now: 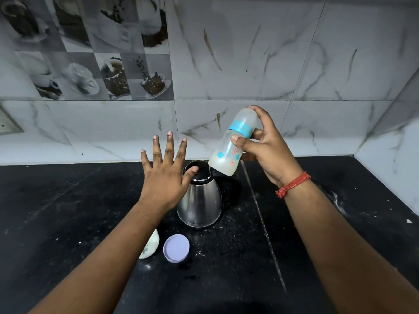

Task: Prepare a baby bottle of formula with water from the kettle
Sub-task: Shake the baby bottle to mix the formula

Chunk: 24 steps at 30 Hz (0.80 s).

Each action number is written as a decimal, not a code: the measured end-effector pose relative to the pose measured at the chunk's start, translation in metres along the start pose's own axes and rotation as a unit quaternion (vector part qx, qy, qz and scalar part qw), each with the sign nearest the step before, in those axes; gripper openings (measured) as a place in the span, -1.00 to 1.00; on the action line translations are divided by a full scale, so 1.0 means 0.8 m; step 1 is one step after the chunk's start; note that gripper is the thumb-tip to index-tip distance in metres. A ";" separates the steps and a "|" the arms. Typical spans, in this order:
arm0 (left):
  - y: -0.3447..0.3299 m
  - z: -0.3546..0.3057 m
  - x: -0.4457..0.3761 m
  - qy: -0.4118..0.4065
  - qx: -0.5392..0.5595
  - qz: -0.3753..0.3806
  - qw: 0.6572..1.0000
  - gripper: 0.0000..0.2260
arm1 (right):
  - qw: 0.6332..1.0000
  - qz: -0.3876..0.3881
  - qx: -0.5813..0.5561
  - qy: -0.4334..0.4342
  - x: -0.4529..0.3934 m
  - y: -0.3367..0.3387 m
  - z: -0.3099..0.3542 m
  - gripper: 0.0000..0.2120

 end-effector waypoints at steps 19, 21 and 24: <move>-0.059 -0.021 0.050 -0.018 0.021 0.010 1.000 -0.33 | 0.988 -0.069 0.137 -0.023 0.026 0.013 -0.077 -0.10; -0.079 -0.025 0.072 -0.021 0.024 0.021 0.999 -0.33 | 0.983 -0.073 0.169 -0.024 0.039 0.008 -0.108 -0.08; -0.106 -0.032 0.101 -0.026 0.032 0.047 0.998 -0.33 | 0.975 -0.072 0.206 -0.032 0.062 -0.002 -0.157 -0.06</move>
Point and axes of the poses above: each hand's wrist, its own x-axis away from the middle knuckle, its own y-axis out of the back of the hand, z = x × y, the point moved 2 cm from there along -x, towards the middle knuckle, and after that the axes turned 6 degrees about -y, right-handed, at the moved point
